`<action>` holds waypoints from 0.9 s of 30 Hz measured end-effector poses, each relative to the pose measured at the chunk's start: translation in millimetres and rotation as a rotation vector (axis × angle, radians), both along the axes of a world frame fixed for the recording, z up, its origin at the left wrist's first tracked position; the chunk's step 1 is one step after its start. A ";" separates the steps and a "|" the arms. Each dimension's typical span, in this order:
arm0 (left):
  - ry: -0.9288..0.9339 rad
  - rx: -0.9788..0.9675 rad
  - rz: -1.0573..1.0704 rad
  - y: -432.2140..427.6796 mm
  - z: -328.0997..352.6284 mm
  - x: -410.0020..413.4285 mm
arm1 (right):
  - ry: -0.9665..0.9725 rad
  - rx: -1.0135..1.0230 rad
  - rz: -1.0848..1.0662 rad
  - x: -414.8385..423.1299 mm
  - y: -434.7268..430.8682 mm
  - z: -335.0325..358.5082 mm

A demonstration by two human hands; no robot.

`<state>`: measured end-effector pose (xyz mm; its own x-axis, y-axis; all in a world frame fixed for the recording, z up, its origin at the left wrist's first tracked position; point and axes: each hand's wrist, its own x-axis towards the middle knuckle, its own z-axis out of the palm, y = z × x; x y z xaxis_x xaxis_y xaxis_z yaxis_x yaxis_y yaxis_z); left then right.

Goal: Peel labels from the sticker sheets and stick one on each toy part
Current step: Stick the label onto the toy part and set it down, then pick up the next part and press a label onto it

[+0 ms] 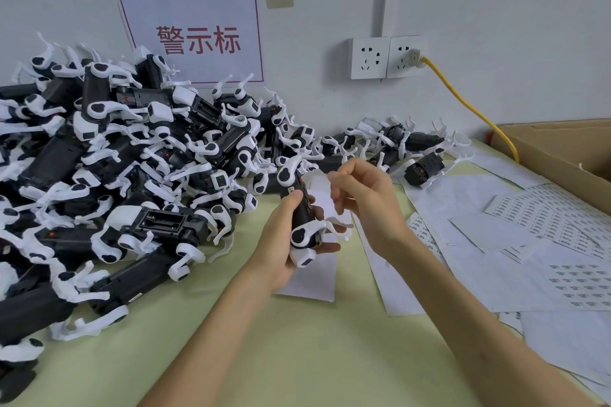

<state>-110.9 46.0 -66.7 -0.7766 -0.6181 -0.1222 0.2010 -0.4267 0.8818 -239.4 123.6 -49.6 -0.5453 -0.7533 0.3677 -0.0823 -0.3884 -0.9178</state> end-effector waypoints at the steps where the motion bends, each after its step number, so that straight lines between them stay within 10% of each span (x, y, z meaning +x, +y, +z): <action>1: -0.006 -0.007 -0.012 -0.6 -1.1 -0.1 | -0.019 -0.021 -0.036 -3.3 0.1 -0.2; 6: -0.019 -0.045 -0.241 -3.3 -1.0 9.4 | 0.024 0.021 -0.074 -27.6 2.3 1.4; 13: -0.142 -0.022 -0.665 -12.6 -0.1 14.9 | 0.368 0.385 0.497 -59.0 19.3 -4.6; 18: -0.079 0.132 -0.229 -20.4 -1.4 10.3 | 0.052 0.365 0.292 -84.2 40.1 7.9; 24: 0.113 0.182 0.317 -42.5 -1.9 21.2 | -0.904 -0.630 -0.090 -128.5 81.6 7.2; 27: 0.091 0.174 0.338 -36.0 0.0 18.8 | -0.929 -0.586 -0.209 -137.0 87.1 -0.6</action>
<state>-92.0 10.1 -66.7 -0.5455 -0.8168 -0.1878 0.4299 -0.4650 0.7739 -376.4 210.7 -50.2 -0.8884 -0.4587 0.0200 0.4261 -0.8398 -0.3365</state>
